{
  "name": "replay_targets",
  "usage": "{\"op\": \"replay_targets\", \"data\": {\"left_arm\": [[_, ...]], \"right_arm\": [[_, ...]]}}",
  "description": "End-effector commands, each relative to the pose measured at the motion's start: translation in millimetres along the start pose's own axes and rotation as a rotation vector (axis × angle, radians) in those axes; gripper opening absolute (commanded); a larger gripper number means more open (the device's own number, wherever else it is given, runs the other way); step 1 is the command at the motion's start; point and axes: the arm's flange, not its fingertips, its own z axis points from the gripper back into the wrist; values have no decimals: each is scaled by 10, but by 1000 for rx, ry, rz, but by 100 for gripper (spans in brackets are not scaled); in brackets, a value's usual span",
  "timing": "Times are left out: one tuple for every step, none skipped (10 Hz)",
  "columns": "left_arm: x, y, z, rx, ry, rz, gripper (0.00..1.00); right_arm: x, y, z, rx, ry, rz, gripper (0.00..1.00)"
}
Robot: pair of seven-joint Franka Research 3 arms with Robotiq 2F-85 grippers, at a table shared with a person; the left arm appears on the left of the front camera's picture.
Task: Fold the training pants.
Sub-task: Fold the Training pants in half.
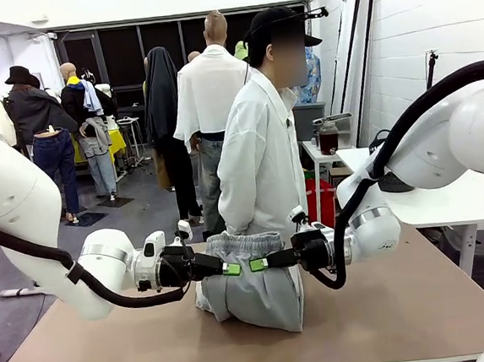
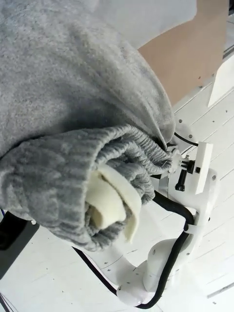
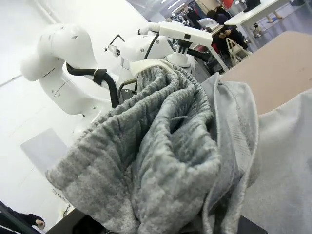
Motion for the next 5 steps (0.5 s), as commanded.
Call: {"op": "replay_targets", "data": {"left_arm": [[129, 225, 104, -22, -6, 68, 0], [224, 333, 114, 12, -6, 92, 0], [338, 439, 128, 40, -12, 84, 0], [414, 525, 104, 43, -19, 77, 0], [474, 621, 79, 50, -10, 94, 0]], "right_arm": [[76, -320, 268, -88, -89, -80, 0], [56, -414, 300, -99, -111, -108, 0], [64, -526, 336, -115, -128, -129, 0], [59, -609, 365, -133, -139, -148, 0], [73, -700, 388, -152, -140, -169, 0]]}}
